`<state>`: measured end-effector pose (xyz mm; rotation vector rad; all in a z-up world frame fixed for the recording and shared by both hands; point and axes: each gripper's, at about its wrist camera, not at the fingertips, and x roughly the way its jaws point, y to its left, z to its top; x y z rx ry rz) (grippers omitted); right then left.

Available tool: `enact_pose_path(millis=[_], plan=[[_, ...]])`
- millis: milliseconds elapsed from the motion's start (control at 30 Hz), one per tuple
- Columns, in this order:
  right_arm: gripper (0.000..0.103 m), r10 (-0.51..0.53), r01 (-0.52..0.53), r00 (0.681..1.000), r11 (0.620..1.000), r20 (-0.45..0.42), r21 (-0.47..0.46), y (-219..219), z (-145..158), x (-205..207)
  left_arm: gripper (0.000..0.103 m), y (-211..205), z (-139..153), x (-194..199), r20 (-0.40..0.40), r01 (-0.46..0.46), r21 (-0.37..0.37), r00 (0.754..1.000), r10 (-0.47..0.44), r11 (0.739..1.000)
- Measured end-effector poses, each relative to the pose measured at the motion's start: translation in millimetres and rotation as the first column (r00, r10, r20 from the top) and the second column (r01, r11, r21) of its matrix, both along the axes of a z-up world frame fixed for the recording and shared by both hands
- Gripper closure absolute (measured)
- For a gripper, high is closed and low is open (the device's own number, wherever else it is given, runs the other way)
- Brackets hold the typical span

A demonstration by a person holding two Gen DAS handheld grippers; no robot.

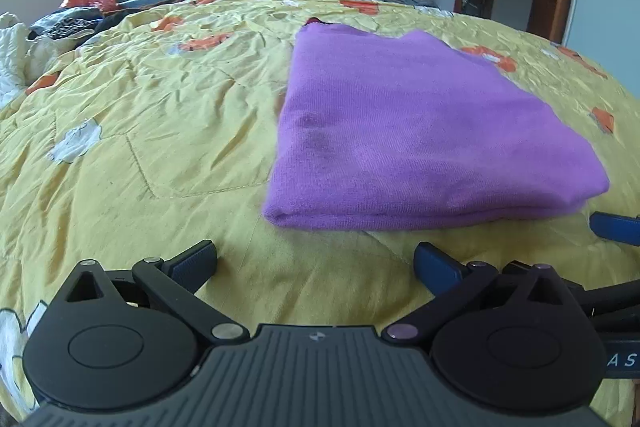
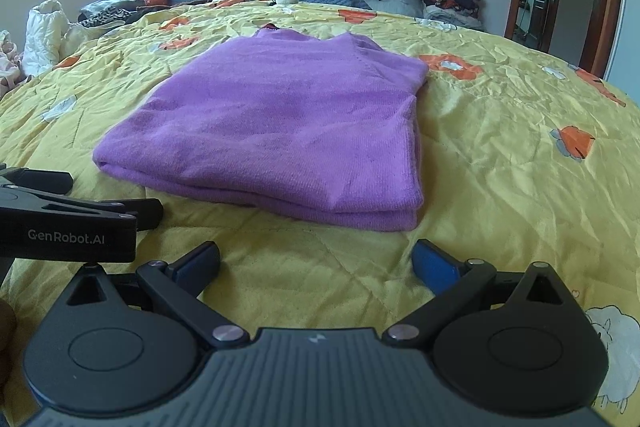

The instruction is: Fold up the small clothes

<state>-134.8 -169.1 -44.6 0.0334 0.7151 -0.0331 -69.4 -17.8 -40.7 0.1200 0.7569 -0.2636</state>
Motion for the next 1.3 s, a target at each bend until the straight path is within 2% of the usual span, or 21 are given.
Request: enact_pose_path(millis=[200, 1300], plan=[[0.0, 0.0, 0.0, 1.0, 1.0, 0.0, 0.0, 0.0, -0.2, 0.0, 0.0, 1.7, 0.5, 4.2, -0.019, 0.034, 0.001, 0.999, -0.034, 0.999], [0.0, 0.0, 0.0, 1.0, 1.0, 0.001, 0.0, -0.1, -0.1, -0.1, 0.0, 0.7, -0.1, 2.1, 0.0, 0.032, -0.002, 0.999, -0.032, 0.999]])
